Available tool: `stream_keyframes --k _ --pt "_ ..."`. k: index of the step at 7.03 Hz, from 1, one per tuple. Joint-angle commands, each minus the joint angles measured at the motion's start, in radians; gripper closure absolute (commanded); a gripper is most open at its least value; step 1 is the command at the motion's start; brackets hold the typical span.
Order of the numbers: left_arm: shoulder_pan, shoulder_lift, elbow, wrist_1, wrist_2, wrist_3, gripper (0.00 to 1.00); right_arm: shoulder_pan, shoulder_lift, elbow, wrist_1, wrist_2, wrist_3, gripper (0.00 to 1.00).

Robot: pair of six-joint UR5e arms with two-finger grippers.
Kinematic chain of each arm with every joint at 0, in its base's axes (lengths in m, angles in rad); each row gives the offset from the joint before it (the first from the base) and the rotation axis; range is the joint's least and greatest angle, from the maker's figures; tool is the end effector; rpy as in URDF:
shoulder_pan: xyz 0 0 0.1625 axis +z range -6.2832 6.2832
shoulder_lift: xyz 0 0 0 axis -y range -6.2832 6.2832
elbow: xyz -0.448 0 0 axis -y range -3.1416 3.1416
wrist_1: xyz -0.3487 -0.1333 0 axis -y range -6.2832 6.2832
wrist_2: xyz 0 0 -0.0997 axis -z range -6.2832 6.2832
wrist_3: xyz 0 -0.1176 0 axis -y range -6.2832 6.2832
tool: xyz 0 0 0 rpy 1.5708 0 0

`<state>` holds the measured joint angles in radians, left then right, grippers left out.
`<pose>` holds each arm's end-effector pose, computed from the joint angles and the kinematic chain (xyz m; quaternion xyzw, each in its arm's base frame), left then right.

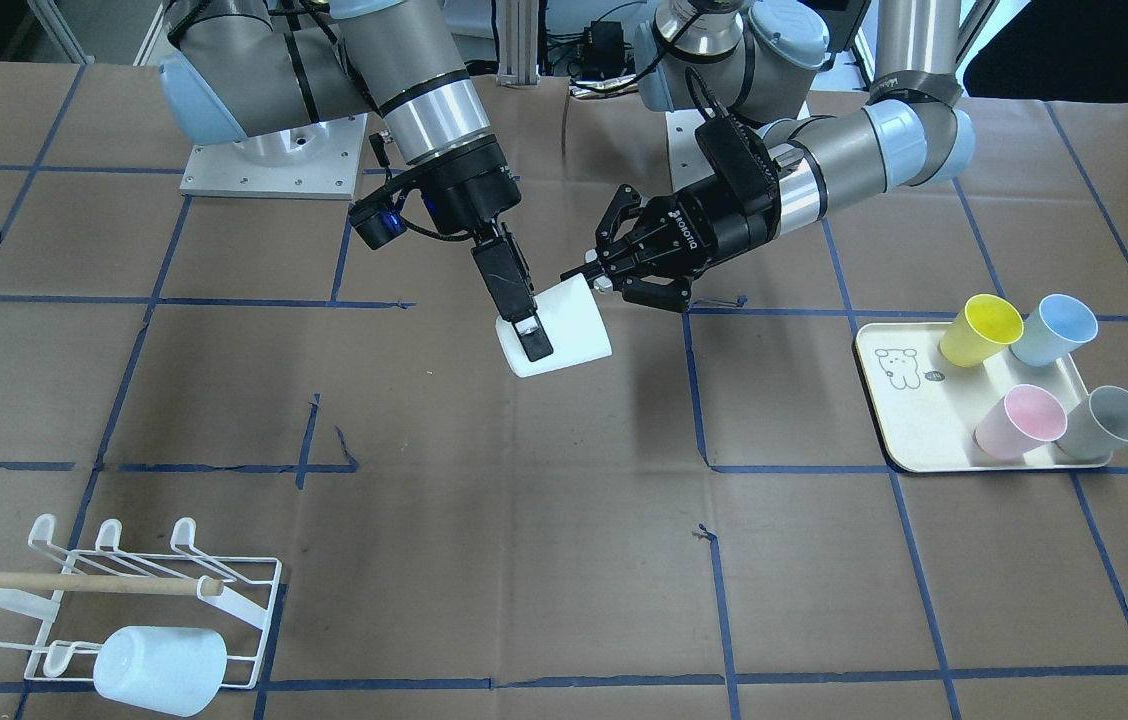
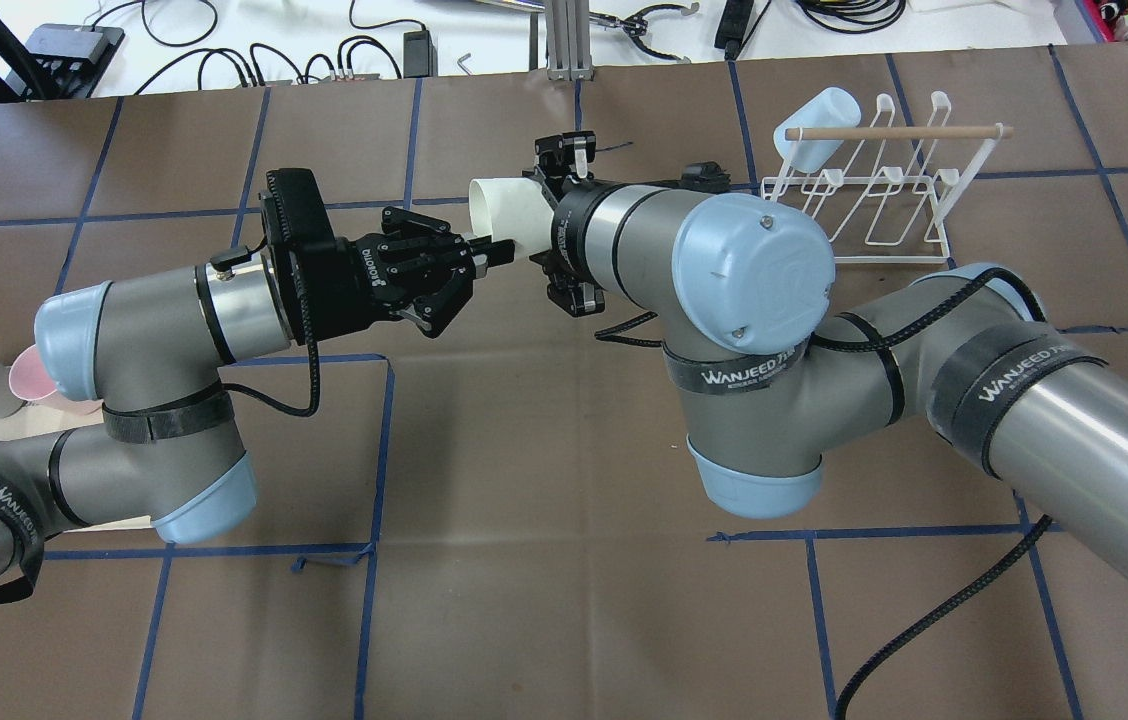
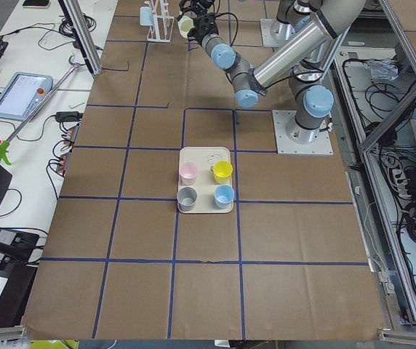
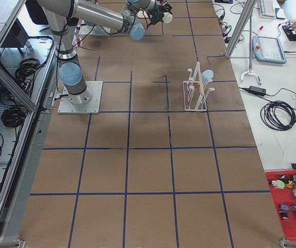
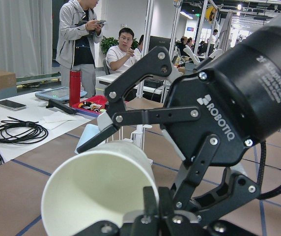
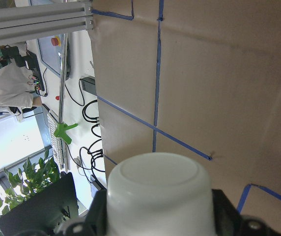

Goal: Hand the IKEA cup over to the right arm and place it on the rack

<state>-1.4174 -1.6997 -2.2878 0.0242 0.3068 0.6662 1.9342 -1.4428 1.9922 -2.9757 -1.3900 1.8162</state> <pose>-0.1835 -0.4190 0.3876 -0.3995 -0.6716 0.4898 0.3867 0.3247 -0.4193 0.4241 0.5739 0.7023 -0.1183 0.4043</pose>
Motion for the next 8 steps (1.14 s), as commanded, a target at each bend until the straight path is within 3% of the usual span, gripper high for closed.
stream_keyframes --k 1,2,3,4,7,8 --pt "0.0 0.0 0.005 0.0 0.002 -0.001 0.8 0.0 -0.001 -0.001 -0.002 0.002 -0.003 0.64" --pt "0.0 0.003 0.008 0.002 0.002 -0.022 0.59 0.0 -0.001 -0.001 -0.002 0.002 -0.003 0.68" --pt "0.0 0.002 0.011 0.011 0.002 -0.031 0.23 0.0 -0.002 -0.001 -0.002 0.002 -0.003 0.7" --pt "0.002 0.002 0.011 0.011 0.0 -0.037 0.08 0.0 -0.004 -0.001 -0.002 0.002 -0.003 0.7" --pt "0.023 0.026 0.014 0.011 0.006 -0.101 0.02 0.0 -0.002 -0.003 -0.003 0.003 -0.003 0.73" --pt "0.082 0.029 0.016 0.013 0.006 -0.106 0.02 0.0 -0.001 -0.003 -0.005 0.003 -0.005 0.73"
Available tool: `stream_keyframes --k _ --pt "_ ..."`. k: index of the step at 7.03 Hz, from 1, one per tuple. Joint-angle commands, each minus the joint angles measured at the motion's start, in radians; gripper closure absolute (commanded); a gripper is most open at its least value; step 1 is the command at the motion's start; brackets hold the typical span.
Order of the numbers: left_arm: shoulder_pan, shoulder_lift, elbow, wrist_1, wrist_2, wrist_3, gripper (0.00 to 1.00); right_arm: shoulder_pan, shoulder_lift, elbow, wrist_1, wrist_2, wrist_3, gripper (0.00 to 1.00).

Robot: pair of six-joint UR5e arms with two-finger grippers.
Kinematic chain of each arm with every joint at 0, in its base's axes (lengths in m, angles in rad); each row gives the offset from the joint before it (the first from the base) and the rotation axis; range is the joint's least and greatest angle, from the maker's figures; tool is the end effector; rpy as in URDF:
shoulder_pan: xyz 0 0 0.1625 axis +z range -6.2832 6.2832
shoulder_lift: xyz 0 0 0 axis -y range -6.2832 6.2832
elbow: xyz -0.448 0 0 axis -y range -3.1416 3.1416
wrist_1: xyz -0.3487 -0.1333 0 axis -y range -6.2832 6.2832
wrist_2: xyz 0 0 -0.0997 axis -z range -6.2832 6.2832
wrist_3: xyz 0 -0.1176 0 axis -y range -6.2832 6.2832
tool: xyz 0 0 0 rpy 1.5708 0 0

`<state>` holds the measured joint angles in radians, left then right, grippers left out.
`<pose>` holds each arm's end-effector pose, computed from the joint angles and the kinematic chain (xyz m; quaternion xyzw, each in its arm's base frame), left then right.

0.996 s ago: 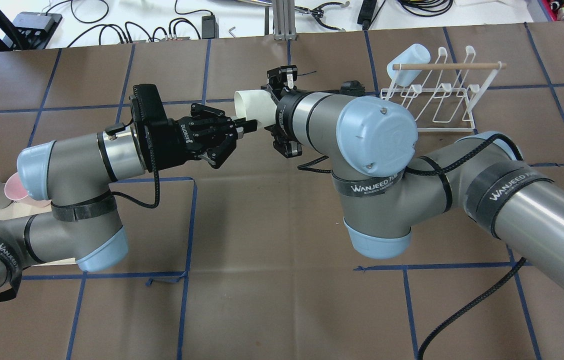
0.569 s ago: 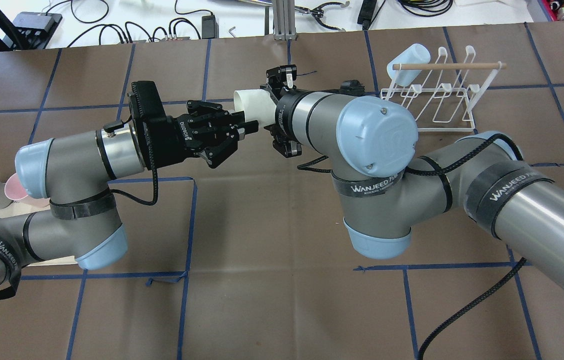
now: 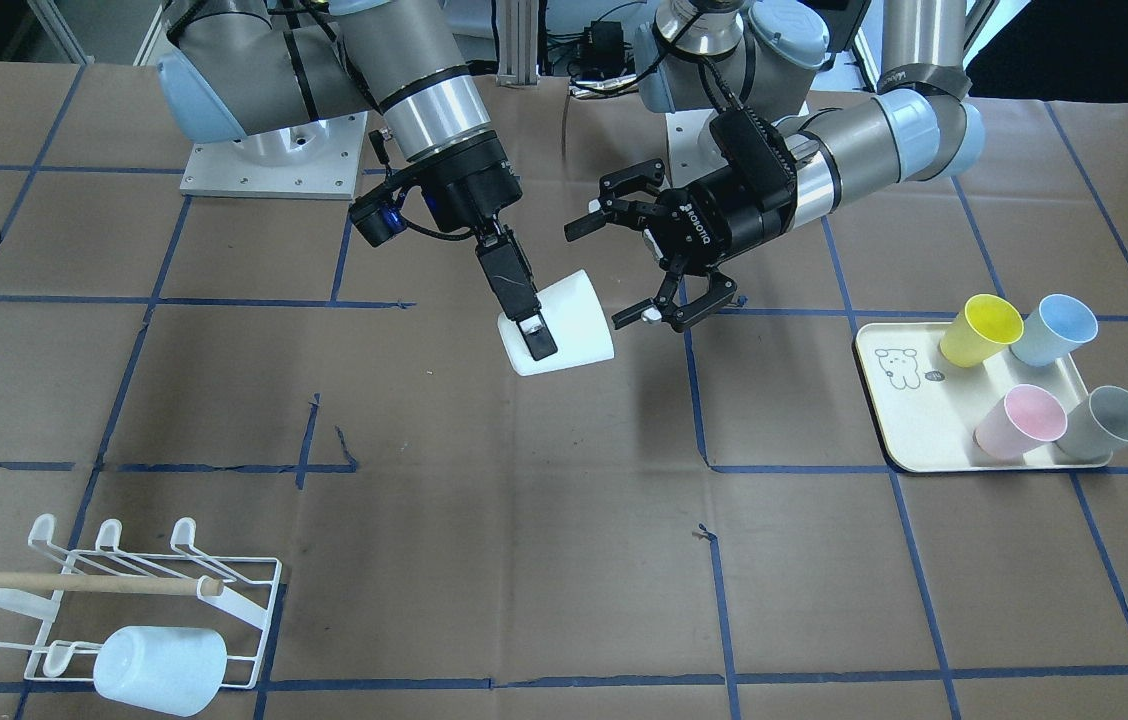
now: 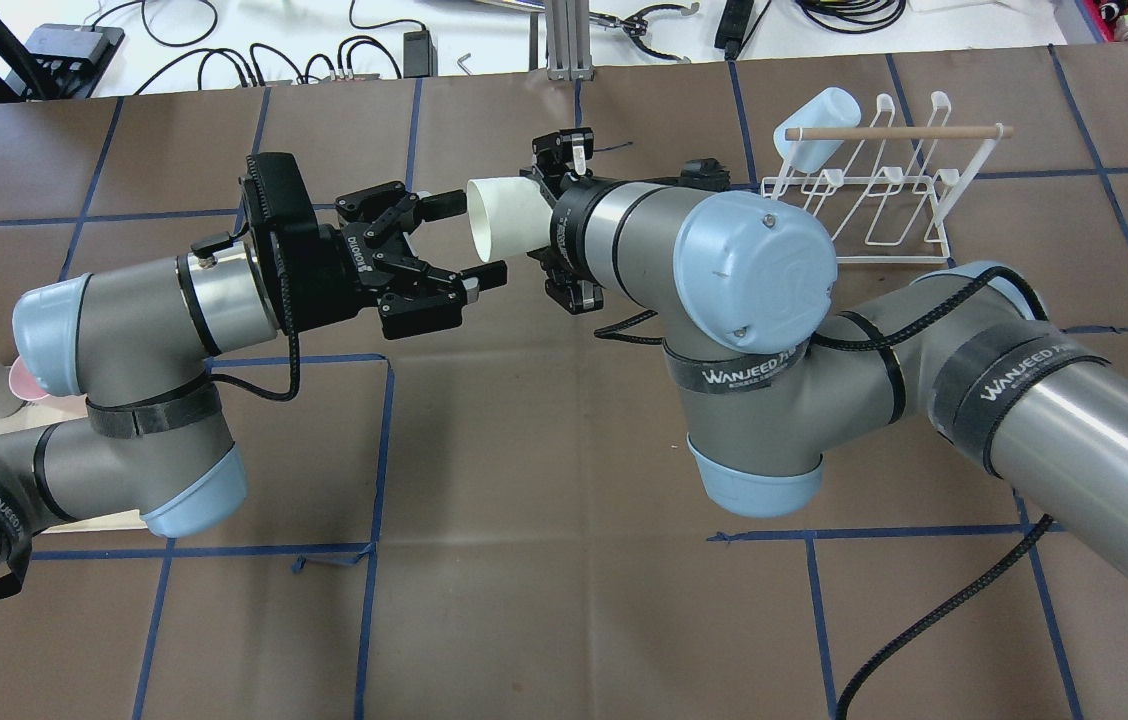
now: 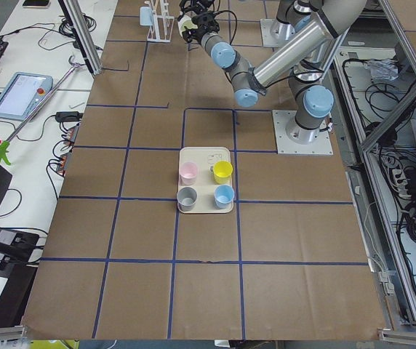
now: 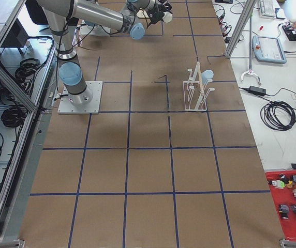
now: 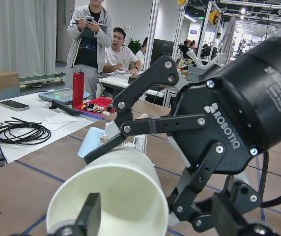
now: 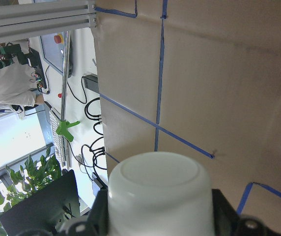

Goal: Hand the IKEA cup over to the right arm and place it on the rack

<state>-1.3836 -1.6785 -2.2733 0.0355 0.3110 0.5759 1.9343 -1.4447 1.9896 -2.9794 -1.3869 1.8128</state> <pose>-0.1695 -0.4229 0.4014 -0.3679 -0.6868 0.4929 0.3873 0.3250 -0.4190 0.4269 0.5707 0.7026 -0.1196 0.4079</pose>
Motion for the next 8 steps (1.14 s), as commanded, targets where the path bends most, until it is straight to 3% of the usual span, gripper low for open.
stream_keyframes --k 1,3,5,7,8 --pt "0.133 0.011 0.001 0.0 -0.004 -0.021 0.02 -0.005 0.006 -0.006 -0.009 0.0 -0.006 0.73" --pt "0.202 0.052 0.029 -0.016 0.072 -0.135 0.02 -0.047 0.079 -0.086 -0.012 -0.004 -0.068 0.82" --pt "0.193 0.031 0.134 -0.07 0.419 -0.345 0.01 -0.171 0.102 -0.139 -0.018 -0.003 -0.308 0.84" --pt "0.155 0.031 0.275 -0.449 0.7 -0.354 0.01 -0.273 0.107 -0.146 -0.026 -0.001 -0.566 0.87" --pt "0.08 0.029 0.357 -0.658 0.909 -0.358 0.01 -0.319 0.104 -0.147 -0.03 -0.004 -0.695 0.87"
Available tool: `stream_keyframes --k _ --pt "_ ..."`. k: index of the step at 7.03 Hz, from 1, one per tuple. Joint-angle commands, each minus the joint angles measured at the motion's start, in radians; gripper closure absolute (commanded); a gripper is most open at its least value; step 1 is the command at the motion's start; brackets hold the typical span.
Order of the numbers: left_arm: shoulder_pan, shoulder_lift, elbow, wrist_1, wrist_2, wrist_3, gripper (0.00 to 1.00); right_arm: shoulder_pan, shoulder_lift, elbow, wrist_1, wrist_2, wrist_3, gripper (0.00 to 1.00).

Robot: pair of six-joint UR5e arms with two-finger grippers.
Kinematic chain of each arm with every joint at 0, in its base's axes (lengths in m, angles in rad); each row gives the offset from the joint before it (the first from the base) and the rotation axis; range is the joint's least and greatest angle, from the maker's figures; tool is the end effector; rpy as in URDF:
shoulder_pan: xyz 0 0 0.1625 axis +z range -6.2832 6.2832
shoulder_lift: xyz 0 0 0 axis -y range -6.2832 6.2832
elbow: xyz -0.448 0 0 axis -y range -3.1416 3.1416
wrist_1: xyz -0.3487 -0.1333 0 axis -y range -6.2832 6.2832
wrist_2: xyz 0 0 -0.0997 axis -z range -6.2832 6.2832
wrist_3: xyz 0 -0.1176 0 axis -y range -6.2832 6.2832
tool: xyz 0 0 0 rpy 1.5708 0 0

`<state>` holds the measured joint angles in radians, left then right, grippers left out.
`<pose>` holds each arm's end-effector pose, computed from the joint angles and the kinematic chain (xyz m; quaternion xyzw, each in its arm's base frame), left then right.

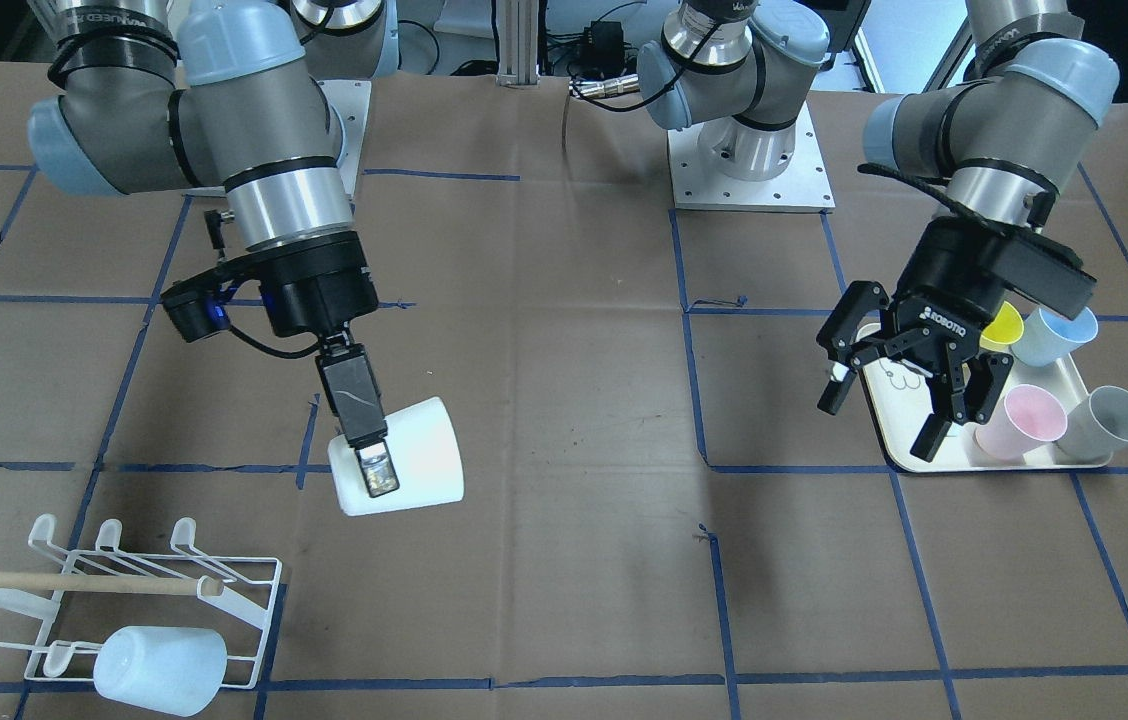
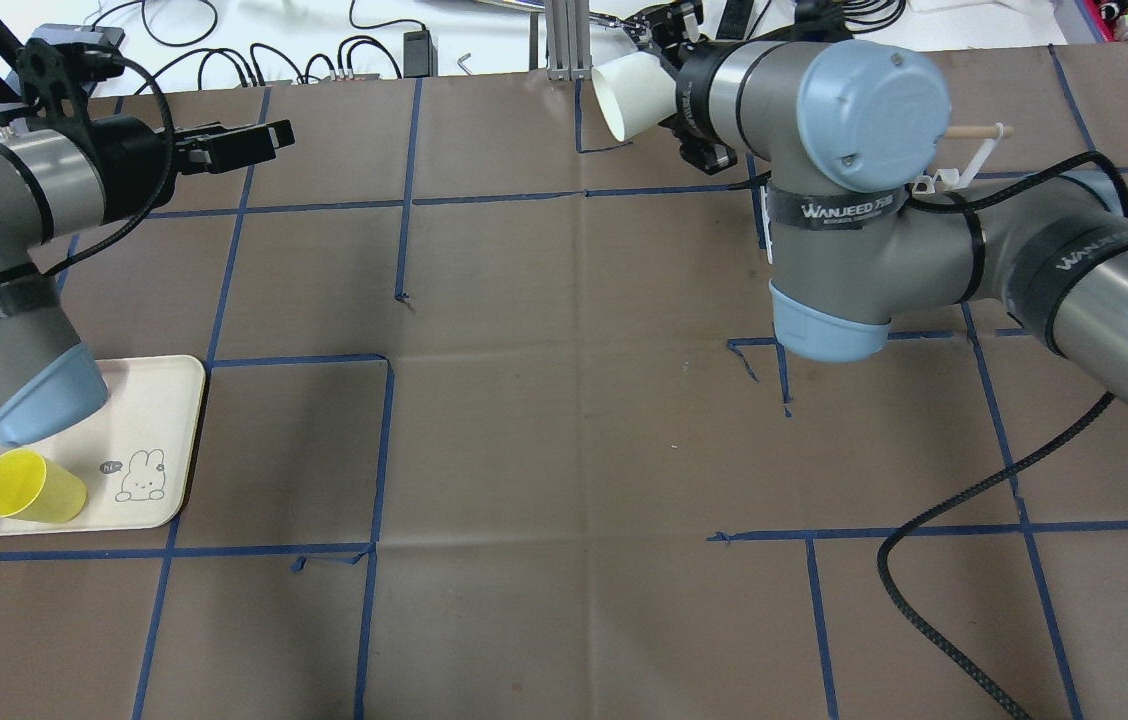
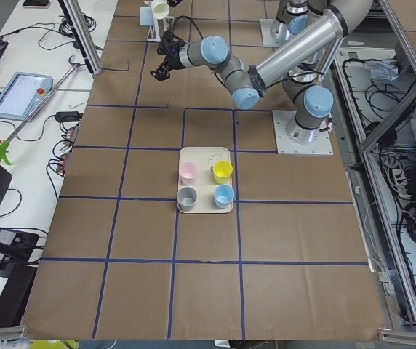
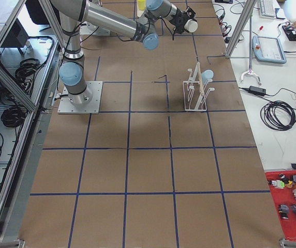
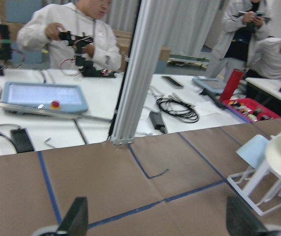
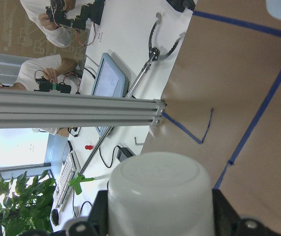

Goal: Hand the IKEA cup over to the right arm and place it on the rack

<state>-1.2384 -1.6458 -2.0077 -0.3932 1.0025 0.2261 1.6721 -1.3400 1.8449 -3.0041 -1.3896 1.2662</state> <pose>-0.0301 -0.5152 0.4221 -0.0433 -0.9108 0.3745 0.1682 0.2103 -0.5415 0.4405 0.4560 0.7660 -0.2945 0.3444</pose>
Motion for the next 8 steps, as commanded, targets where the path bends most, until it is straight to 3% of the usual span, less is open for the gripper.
stream_keyframes --k 1,3,4,5,8 --pt "-0.141 -0.006 0.187 -0.465 0.401 -0.051 0.01 -0.098 0.002 -0.003 -0.05 -0.017 -0.31 0.89" --pt "-0.229 -0.011 0.361 -0.889 0.557 -0.189 0.01 -0.179 0.022 -0.015 -0.081 -0.019 -0.518 0.91" --pt "-0.249 0.007 0.421 -1.068 0.577 -0.221 0.01 -0.216 0.033 -0.048 -0.085 -0.029 -0.648 0.91" --pt "-0.278 0.018 0.46 -1.14 0.596 -0.238 0.01 -0.242 0.057 -0.067 -0.085 -0.051 -0.785 0.91" --pt "-0.312 0.066 0.428 -1.141 0.591 -0.231 0.01 -0.334 0.116 -0.073 -0.201 -0.051 -1.087 0.92"
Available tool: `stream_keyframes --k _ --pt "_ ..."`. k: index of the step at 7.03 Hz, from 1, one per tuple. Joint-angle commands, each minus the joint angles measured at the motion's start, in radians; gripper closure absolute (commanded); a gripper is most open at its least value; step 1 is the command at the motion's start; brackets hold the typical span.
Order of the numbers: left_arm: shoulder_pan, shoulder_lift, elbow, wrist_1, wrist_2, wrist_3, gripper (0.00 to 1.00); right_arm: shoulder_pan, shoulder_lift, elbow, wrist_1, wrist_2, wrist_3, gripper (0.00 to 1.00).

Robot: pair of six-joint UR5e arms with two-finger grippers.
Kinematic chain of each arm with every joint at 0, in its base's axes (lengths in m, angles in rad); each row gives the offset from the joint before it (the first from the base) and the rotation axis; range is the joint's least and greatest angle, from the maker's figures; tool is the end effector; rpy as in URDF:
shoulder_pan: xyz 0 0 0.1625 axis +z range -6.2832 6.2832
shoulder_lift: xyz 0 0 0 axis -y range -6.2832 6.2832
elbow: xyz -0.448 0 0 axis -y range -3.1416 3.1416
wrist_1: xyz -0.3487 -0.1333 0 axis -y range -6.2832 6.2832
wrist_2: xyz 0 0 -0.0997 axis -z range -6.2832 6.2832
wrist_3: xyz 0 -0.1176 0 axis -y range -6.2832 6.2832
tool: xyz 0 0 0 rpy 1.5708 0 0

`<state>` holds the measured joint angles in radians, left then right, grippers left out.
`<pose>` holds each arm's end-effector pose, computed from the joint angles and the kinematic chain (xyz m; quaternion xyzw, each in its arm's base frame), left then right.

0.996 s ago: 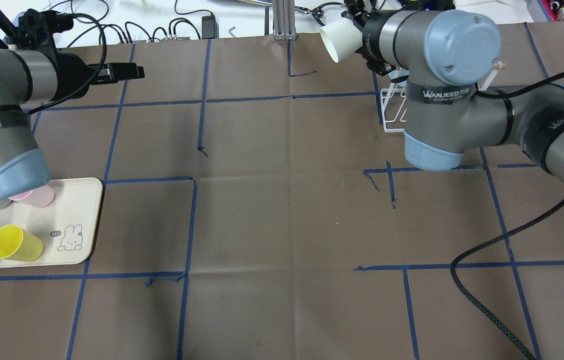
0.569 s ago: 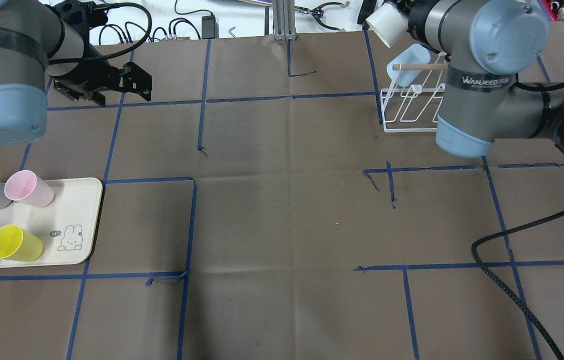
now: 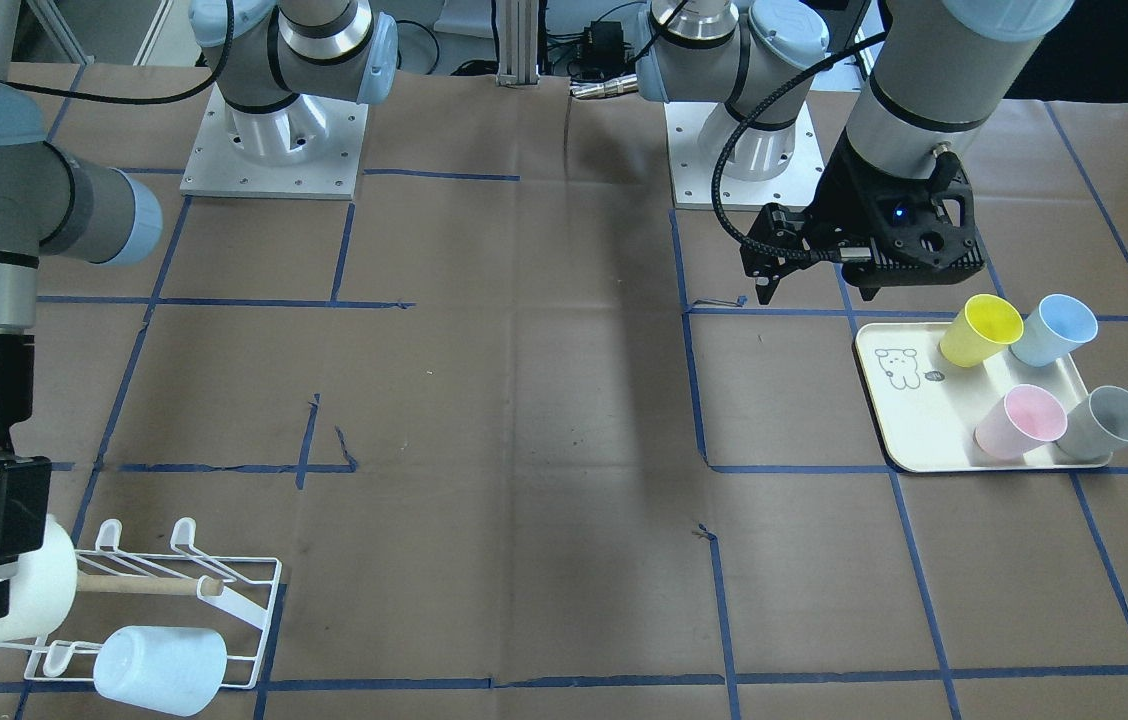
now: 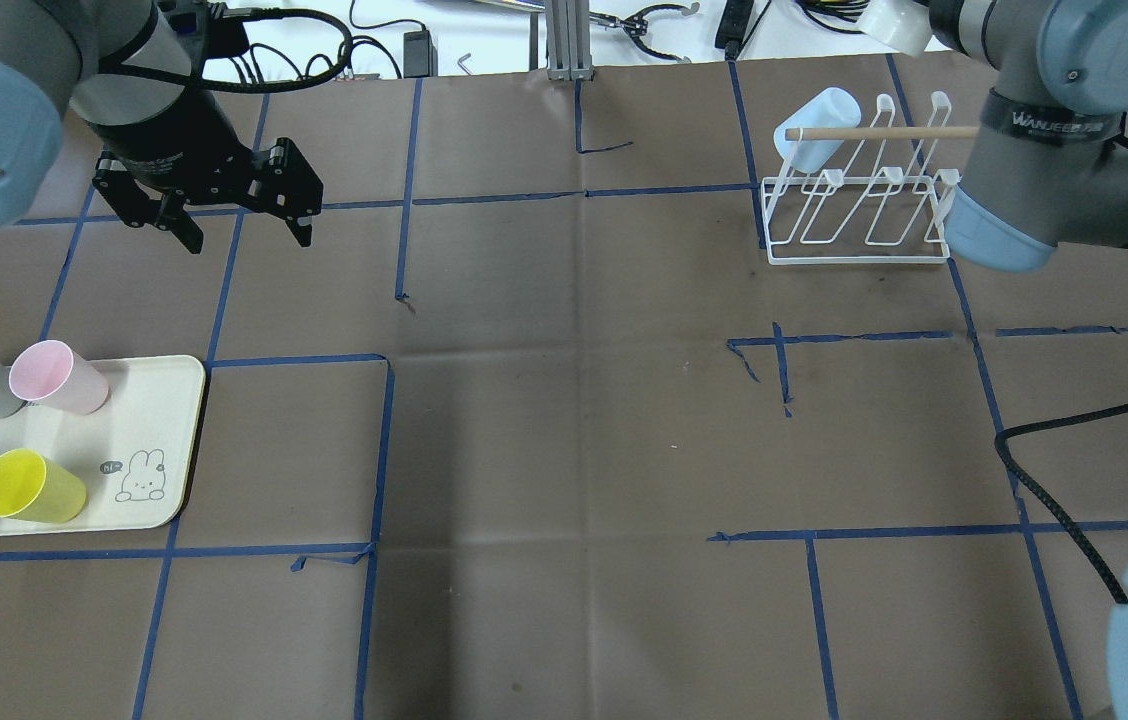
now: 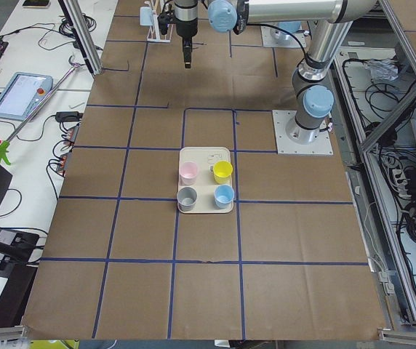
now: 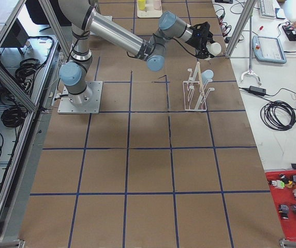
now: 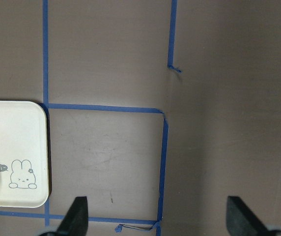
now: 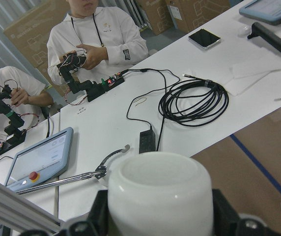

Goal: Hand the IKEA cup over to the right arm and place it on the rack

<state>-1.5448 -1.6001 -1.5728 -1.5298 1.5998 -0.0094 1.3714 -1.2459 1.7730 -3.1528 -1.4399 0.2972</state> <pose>-0.1178 -0.4657 0.4828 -0.0178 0.9997 -0.0047 0.0145 0.0279 -0.6126 0.4409 0.1800 0.8439 -0.4989 0.0810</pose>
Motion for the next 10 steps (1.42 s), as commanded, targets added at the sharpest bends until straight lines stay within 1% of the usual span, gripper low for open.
stream_keyframes --k 1,2,3,4,6,8,10 --pt "-0.005 0.023 -0.01 0.002 -0.006 0.011 0.01 -0.05 0.049 -0.003 -0.119 0.003 -0.192 0.92" --pt "-0.003 0.025 -0.015 0.007 -0.006 0.011 0.01 -0.069 0.089 -0.007 -0.186 0.013 -0.249 0.92" --pt "0.0 0.025 -0.015 0.008 -0.008 0.011 0.01 -0.072 0.13 -0.035 -0.219 0.013 -0.26 0.92" --pt "0.005 0.026 -0.016 0.01 -0.008 0.012 0.01 -0.075 0.167 -0.049 -0.233 0.013 -0.26 0.91" --pt "0.006 0.026 -0.021 0.01 -0.008 0.014 0.01 -0.129 0.215 -0.052 -0.239 0.022 -0.318 0.91" --pt "0.006 0.045 -0.042 0.011 -0.008 0.014 0.01 -0.126 0.243 -0.041 -0.327 0.015 -0.32 0.91" --pt "0.005 0.048 -0.047 0.013 -0.008 0.012 0.01 -0.121 0.241 -0.001 -0.334 0.006 -0.314 0.91"
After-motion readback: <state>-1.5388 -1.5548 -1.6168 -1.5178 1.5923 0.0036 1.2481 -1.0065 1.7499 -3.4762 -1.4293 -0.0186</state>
